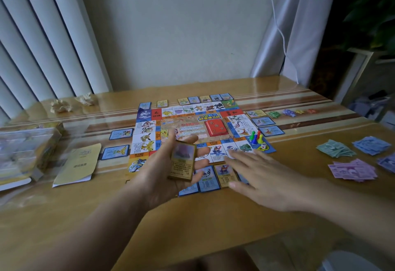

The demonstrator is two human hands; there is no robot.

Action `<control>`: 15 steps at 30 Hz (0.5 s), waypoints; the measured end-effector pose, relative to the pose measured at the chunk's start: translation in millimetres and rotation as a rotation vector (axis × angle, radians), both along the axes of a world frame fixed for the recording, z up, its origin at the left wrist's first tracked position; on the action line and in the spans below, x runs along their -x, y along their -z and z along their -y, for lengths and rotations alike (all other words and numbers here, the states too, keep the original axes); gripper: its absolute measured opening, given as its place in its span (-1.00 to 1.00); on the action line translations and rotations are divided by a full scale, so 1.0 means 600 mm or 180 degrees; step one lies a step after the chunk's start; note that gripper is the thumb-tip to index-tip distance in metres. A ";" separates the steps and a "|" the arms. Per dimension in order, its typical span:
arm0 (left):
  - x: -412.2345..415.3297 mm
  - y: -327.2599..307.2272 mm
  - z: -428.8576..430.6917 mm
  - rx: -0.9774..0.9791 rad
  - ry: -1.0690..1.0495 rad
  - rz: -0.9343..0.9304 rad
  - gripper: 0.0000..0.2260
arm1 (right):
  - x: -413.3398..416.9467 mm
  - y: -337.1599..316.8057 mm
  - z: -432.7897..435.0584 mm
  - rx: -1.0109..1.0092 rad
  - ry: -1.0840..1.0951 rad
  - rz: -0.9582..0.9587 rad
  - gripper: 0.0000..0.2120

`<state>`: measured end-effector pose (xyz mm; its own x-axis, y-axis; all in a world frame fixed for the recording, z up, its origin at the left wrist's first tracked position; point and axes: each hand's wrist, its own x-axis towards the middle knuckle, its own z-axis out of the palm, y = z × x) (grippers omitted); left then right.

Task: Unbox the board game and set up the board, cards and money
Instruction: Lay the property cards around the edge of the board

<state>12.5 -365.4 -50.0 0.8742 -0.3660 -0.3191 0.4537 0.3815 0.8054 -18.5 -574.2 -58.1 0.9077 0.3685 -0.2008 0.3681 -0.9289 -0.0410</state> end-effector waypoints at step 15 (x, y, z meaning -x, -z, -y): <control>-0.002 0.010 0.020 -0.0252 0.0477 0.0105 -0.57 | -0.081 -0.027 -0.061 -0.3333 0.1008 -0.0686 -0.87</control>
<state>13.8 -377.5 -56.3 0.8222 -0.4680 -0.3240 0.4735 0.2464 0.8456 30.2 -537.6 -41.9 0.9743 0.2062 -0.0910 0.0116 -0.4490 -0.8934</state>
